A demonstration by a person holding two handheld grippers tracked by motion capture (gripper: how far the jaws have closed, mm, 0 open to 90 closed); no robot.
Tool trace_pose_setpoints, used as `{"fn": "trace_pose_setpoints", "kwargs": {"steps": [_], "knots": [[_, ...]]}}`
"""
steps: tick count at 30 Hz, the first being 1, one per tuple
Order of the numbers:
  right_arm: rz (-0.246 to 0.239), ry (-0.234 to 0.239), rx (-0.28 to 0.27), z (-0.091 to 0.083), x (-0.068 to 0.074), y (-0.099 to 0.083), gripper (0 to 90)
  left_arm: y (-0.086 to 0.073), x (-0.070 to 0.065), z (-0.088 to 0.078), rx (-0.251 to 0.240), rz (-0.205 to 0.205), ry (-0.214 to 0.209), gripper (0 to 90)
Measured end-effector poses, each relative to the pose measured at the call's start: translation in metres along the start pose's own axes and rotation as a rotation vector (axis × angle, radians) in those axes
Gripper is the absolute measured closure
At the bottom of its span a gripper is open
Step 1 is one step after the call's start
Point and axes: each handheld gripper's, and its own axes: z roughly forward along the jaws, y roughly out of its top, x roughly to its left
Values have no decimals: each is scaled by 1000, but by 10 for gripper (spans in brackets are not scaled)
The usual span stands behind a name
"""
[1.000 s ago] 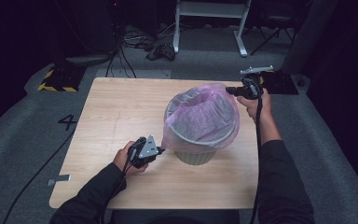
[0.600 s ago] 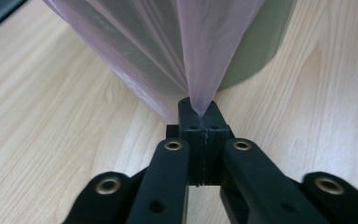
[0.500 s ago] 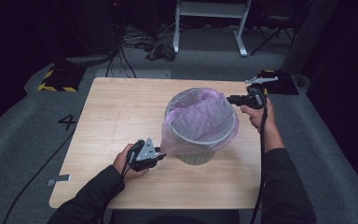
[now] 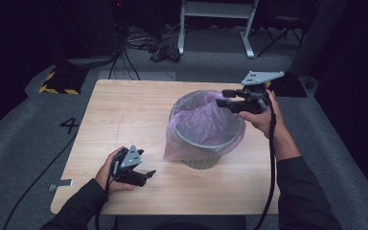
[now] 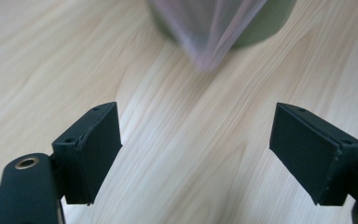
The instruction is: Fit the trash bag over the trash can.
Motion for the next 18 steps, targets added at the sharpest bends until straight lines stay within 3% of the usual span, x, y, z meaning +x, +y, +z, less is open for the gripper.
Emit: {"fn": "trace_pose_setpoints", "kwargs": {"steps": [3, 5, 9, 18], "knots": [[-34, 0, 91, 14, 7, 1, 584, -10, 5, 0, 28, -12, 16, 178], [-31, 9, 141, 21, 8, 0, 616, -16, 9, 1, 50, -17, 30, 180], [-55, 34, 256, 32, 11, -5, 627, -25, 14, 5, 75, -39, 27, 186], [-71, 96, 402, 43, 14, -13, 631, -32, 16, 11, 108, -56, 36, 184]]}}
